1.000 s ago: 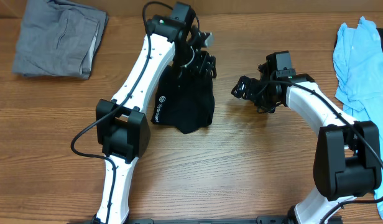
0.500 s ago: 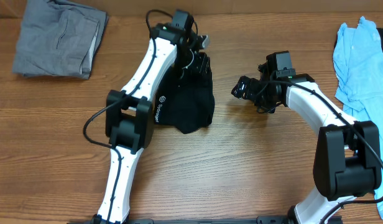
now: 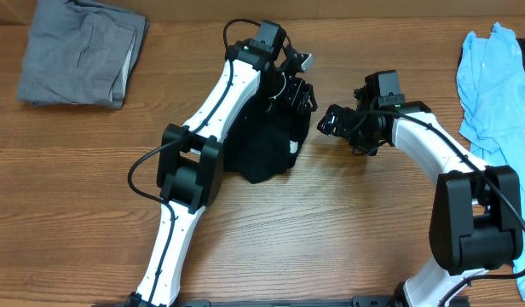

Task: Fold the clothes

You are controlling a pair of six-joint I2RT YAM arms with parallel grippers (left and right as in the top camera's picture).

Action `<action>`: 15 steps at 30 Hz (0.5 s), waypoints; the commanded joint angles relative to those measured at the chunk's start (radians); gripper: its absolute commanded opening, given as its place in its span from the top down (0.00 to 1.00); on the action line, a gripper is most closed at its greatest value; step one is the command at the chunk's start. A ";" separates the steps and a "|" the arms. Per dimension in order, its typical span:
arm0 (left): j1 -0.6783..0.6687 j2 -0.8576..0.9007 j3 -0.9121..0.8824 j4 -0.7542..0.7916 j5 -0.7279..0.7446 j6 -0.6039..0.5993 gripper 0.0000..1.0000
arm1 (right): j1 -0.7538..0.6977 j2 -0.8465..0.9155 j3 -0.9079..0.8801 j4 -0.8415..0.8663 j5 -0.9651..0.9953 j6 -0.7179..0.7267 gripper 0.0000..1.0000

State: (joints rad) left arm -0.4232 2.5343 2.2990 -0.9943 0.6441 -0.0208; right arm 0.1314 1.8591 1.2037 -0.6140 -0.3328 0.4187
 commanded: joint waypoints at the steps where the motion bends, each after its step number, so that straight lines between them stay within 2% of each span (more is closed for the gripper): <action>1: -0.010 -0.002 0.006 0.004 0.026 0.024 0.34 | -0.002 0.006 -0.006 0.000 0.006 0.005 0.00; 6: 0.023 -0.050 0.056 -0.006 0.047 0.026 0.33 | -0.002 0.006 -0.006 -0.011 0.007 0.004 0.00; 10: 0.070 -0.117 0.143 -0.061 0.054 0.047 0.25 | -0.002 0.006 -0.006 -0.010 0.007 0.004 0.00; 14: 0.143 -0.184 0.215 -0.182 -0.027 0.047 0.16 | -0.002 0.006 -0.006 -0.007 0.007 0.004 0.00; 15: 0.168 -0.195 0.225 -0.227 -0.047 0.048 0.10 | -0.002 0.006 -0.006 -0.007 0.008 0.004 0.00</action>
State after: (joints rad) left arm -0.3351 2.4672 2.4462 -1.1515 0.6552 0.0036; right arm 0.1314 1.8591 1.2037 -0.6277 -0.3325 0.4187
